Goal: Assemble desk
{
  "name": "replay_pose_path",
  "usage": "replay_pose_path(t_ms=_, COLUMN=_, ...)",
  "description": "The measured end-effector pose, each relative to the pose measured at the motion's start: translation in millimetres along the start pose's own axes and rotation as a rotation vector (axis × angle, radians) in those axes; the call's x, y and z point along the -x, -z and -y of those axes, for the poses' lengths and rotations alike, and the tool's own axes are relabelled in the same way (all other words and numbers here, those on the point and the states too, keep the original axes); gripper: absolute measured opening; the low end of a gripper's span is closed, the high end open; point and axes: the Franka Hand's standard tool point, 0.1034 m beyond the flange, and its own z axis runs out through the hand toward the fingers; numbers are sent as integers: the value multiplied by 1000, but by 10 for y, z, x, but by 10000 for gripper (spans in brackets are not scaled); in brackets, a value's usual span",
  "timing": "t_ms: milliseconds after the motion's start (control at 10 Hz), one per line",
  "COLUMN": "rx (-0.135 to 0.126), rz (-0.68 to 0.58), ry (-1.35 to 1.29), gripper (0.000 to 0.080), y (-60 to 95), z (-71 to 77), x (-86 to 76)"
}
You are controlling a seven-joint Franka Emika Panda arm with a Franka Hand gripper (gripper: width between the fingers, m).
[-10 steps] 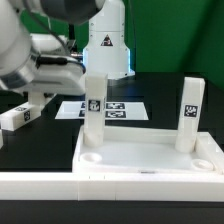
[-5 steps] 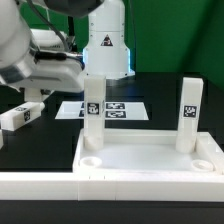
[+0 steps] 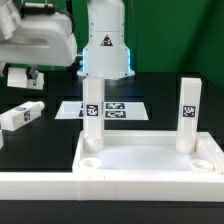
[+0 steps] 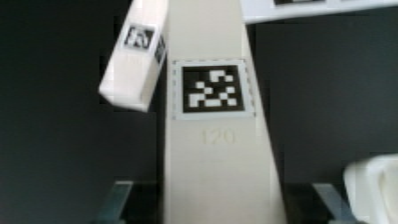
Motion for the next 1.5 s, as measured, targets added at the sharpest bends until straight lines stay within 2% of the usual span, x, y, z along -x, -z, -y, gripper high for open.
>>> replay_pose_path(t_ms=400, rx=21, rz=-256, ry=-1, gripper=290, y=73, z=-28, x=-113)
replay_pose_path(t_ms=600, rx=50, rz=-431, ry=24, gripper=290, y=406, z=57, x=-272)
replay_pose_path(t_ms=700, rx=71, rz=-532, ry=41, gripper=291, y=521, z=81, x=-337)
replay_pose_path(t_ms=800, rx=89, rz=-612, ry=51, gripper=290, y=538, z=87, x=-354)
replay_pose_path(t_ms=900, rx=90, rz=-648, ry=44, gripper=290, y=501, z=64, x=-348)
replay_pose_path(t_ms=1100, rx=131, rz=-795, ry=46, gripper=290, y=526, z=6, x=-394)
replay_pose_path(t_ms=1300, rx=122, rz=-806, ry=71, gripper=291, y=592, z=242, x=-446)
replay_pose_path(t_ms=1400, rx=122, rz=-811, ry=79, gripper=291, y=636, z=283, x=-464)
replay_pose_path(t_ms=1500, rx=123, rz=-807, ry=78, gripper=291, y=613, z=266, x=-464)
